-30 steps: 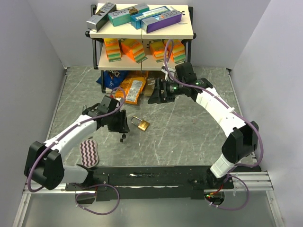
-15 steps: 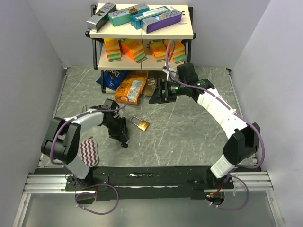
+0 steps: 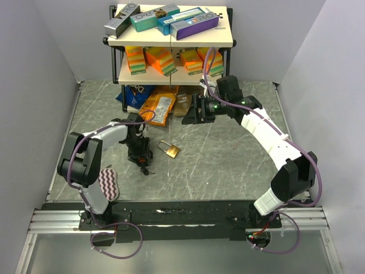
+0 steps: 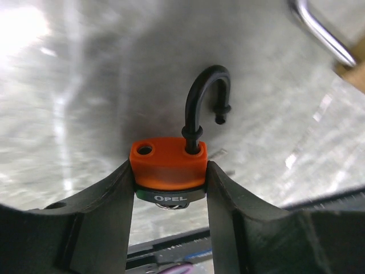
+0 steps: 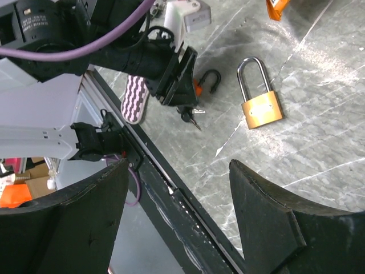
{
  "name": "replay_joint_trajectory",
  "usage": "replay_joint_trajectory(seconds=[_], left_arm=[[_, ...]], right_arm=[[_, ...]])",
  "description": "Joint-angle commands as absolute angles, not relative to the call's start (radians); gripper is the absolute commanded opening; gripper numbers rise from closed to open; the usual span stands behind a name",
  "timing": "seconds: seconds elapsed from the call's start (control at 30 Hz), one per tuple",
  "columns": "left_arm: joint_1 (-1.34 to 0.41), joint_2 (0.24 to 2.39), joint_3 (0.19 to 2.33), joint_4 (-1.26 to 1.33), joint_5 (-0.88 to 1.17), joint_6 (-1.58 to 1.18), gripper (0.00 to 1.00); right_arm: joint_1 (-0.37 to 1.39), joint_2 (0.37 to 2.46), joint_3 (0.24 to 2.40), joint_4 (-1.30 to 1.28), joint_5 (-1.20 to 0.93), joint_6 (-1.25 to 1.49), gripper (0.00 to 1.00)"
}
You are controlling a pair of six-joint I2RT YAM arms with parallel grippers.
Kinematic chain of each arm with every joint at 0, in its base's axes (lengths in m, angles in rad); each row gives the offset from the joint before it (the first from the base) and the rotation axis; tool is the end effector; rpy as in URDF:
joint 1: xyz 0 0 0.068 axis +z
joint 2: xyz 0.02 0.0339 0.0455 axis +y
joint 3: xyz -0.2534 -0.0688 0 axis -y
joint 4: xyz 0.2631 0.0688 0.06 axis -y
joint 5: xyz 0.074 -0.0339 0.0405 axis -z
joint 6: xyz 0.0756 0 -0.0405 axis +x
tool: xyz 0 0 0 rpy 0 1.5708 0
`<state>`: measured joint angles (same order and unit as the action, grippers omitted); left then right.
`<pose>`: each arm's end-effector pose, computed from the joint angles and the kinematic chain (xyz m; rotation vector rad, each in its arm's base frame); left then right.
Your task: Unlock with the key
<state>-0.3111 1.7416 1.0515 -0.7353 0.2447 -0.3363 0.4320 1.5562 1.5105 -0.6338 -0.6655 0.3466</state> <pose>0.3043 -0.1171 0.0962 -0.0111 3.0526 -0.4266 0.3307 0.2039 0.3309 -0.4784 2.2858 1.1545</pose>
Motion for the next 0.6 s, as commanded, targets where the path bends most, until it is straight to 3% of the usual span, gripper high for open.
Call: replay_joint_trajectory(seconds=[0.0,0.23,0.57], left_arm=[[-0.296,1.831,1.071,-0.709,-0.076,-0.295,0.01],[-0.218,1.874,1.077,-0.747,-0.222,-0.304,0.01],[-0.077,1.94,1.192,-0.677,-0.25,-0.244,0.01]], right_arm=[[0.42,1.514,1.519,-0.617,-0.657,0.331,0.77],[0.413,1.502,1.516,-0.635,-0.632,0.31,0.77],[0.405,1.483,1.502,-0.652,-0.612,0.295,0.78]])
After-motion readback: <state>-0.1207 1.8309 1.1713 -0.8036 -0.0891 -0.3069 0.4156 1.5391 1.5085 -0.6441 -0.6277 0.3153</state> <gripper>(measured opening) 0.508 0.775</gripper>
